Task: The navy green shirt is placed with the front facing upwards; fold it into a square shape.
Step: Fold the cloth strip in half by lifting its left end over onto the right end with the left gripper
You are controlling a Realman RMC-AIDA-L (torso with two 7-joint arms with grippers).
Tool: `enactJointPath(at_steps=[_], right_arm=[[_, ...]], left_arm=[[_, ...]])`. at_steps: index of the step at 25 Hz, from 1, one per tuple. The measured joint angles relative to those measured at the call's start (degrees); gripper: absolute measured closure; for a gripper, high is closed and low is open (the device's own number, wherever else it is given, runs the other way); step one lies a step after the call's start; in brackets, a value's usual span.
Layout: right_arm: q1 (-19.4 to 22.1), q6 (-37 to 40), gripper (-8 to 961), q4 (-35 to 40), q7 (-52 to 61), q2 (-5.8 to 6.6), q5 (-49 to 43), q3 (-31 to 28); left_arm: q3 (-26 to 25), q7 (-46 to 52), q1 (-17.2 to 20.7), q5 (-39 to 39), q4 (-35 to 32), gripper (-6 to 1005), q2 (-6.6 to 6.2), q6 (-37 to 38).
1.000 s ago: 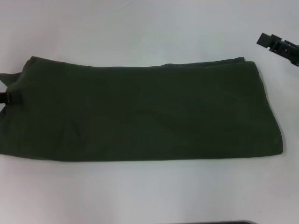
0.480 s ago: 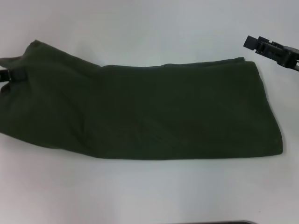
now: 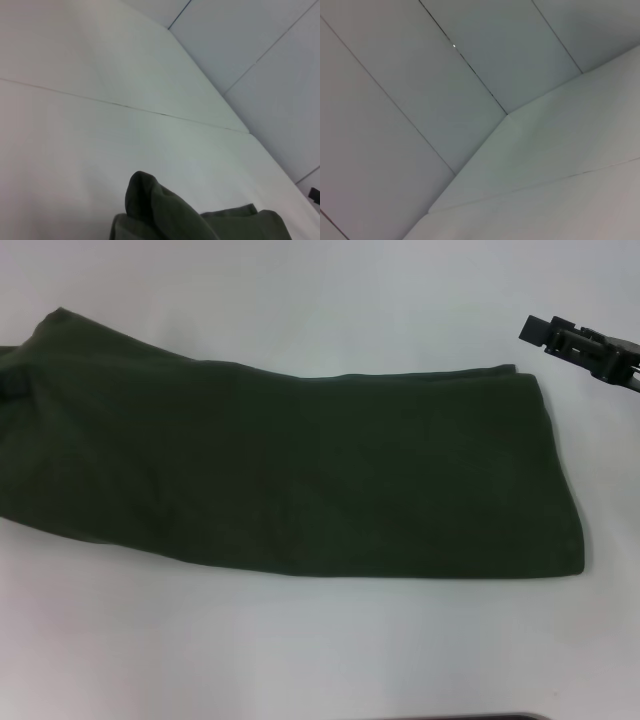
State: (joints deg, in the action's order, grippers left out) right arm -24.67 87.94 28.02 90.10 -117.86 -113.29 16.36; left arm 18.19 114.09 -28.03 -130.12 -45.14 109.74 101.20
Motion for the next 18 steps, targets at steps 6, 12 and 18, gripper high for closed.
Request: enactJointPath(at_steps=[6,12,18], right_arm=[[-0.04,0.00,28,-0.08,0.02,-0.07,0.00,-0.03],[0.10,0.06,29,-0.08,0.13,-0.08,0.00,-0.12],[0.24,0.36,28,-0.08,0.38,0.01,0.00,-0.20]], left_arm=[[0.05,-0.13,0.47,-0.41,0.24,966,-0.68,-1.45],[-0.01,-0.16,1.88,-0.43,2.36,966,-2.41,-4.13],[-0.60,-0.14,3.47,-0.47,2.43,966,-2.90,-5.85]])
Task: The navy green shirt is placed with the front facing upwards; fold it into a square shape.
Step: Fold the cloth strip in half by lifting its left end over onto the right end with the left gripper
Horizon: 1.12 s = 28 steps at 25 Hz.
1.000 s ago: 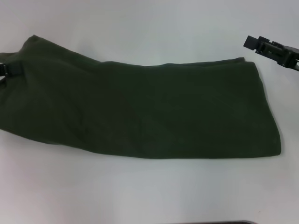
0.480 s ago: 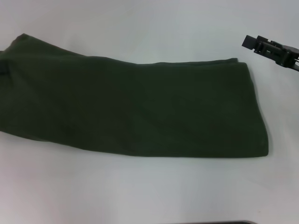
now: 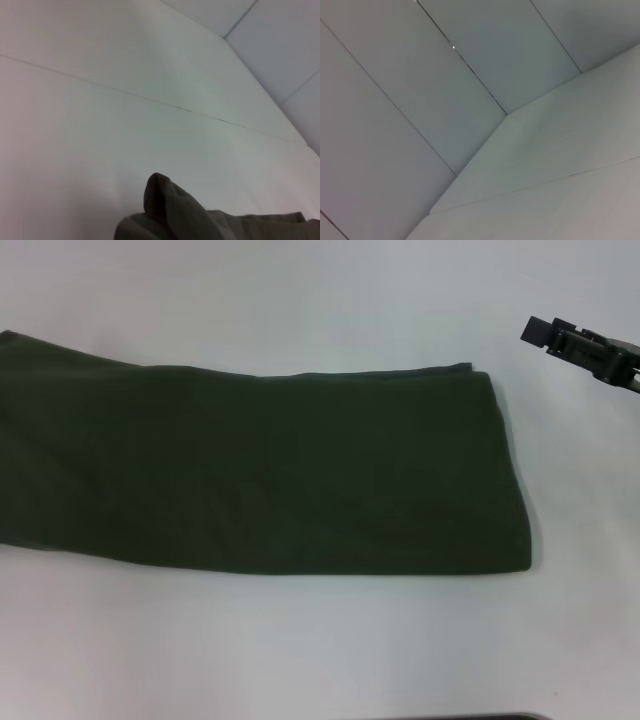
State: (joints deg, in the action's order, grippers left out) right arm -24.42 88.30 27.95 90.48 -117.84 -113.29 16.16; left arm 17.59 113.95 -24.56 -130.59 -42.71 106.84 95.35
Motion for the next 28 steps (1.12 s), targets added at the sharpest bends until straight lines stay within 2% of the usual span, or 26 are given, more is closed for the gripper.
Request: enactJointPath(at_steps=[5,9,22,28], right_arm=[[0.18,0.40,29,0.00,0.10,0.15,0.00,-0.30],[0.35,0.54,29,0.00,0.19,0.18,0.04,-0.93],[0.46,0.75,29,0.00,0.22,0.59,0.17,-1.67],[0.93,0.51,29,0.00,0.15,0.61,0.18,-3.56]], left_arm=[[-0.22,0.16,0.65,-0.01,-0.39,967,0.00,-0.69],[-0.16,0.27,0.42,0.18,-0.35,967,0.55,-0.66],[-0.08,0.42,-2.91,4.64,-2.08,966,7.10,6.29],[0.15,0.52,-3.90,7.88,-1.90,967,9.19,7.71]])
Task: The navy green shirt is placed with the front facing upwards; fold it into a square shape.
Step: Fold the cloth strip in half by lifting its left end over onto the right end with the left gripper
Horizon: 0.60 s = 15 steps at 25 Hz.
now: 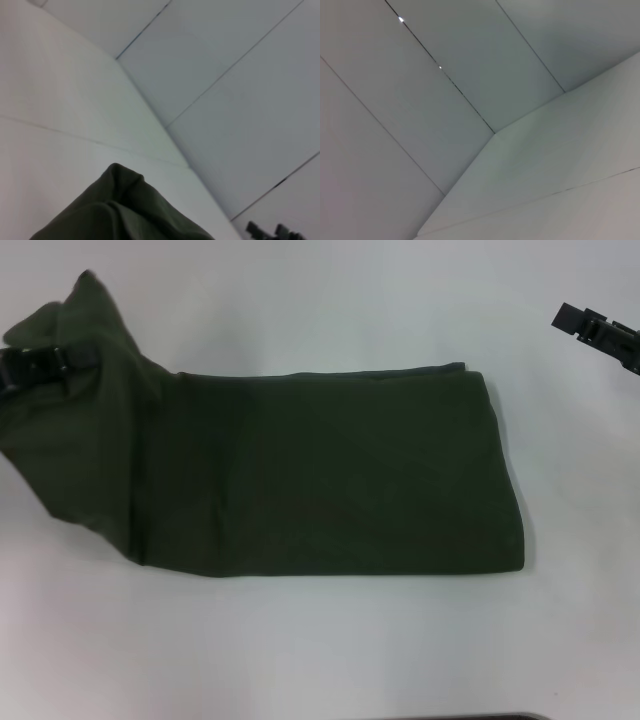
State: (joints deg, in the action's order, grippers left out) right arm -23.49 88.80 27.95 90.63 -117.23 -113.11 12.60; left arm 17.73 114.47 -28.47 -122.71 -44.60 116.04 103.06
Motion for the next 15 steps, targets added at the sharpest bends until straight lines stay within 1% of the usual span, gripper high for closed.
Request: enactJointPath(at_steps=[3,6,10,13,15], right_arm=[[0.08,0.02,29,0.00,-0.02,0.00,0.00,-0.06],[0.10,0.03,29,0.00,-0.08,0.00,0.00,-0.10],[0.11,-0.02,29,0.00,-0.29,0.00,0.00,-0.63],[0.12,0.02,29,0.00,-0.34,0.00,-0.01,-0.69],[0.12,0.15,29,0.00,-0.36,0.00,-0.01,-0.70]], left_arm=[[0.29,-0.09,-0.65,1.86,0.21,967,1.38,0.37],[0.30,-0.32,-1.28,3.16,0.55,967,2.46,0.49],[0.35,-0.97,-2.32,4.55,2.27,967,4.10,0.18],[0.41,-2.06,-3.20,4.62,4.23,967,5.02,-0.51],[0.44,-3.09,-3.94,4.63,6.24,967,5.33,-0.87]])
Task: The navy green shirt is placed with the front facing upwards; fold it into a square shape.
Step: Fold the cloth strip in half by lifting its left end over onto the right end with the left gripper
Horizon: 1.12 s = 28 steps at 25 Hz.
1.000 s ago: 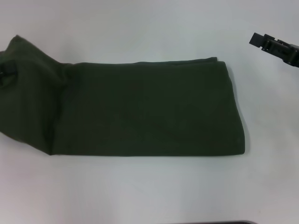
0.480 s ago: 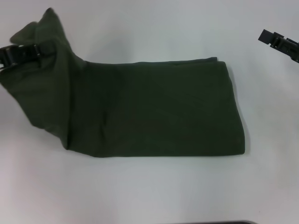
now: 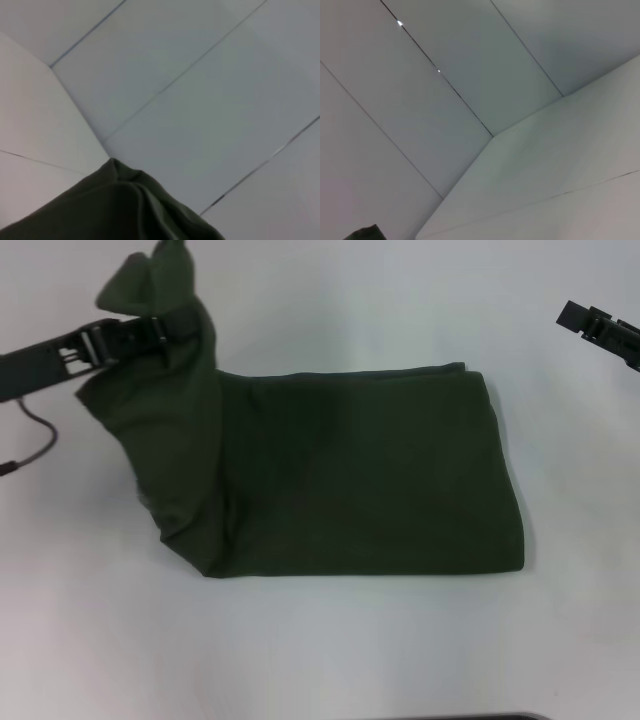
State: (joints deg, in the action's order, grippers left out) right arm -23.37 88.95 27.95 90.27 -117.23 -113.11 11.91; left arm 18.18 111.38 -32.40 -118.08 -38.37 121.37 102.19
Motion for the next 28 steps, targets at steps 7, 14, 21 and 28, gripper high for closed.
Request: enactJointPath(at_steps=[7,14,21,28], right_arm=[[-0.01,0.16,29,0.01,-0.01,0.01,0.00,0.01],[-0.01,0.16,29,0.18,0.24,0.58,-0.01,0.08],[-0.06,0.22,28,0.08,0.20,0.68,0.00,0.46],[-0.03,0.28,28,0.00,0.30,0.70,-0.15,0.49]], left_arm=[[-0.07,-1.90,-1.23,0.06,2.70,966,1.42,-0.44],[0.47,-3.91,-2.46,0.07,5.70,966,2.49,-1.23],[3.02,-5.32,-4.30,0.06,8.81,966,2.58,-5.56],[8.11,-8.53,-6.33,0.05,9.05,966,2.73,-10.15]])
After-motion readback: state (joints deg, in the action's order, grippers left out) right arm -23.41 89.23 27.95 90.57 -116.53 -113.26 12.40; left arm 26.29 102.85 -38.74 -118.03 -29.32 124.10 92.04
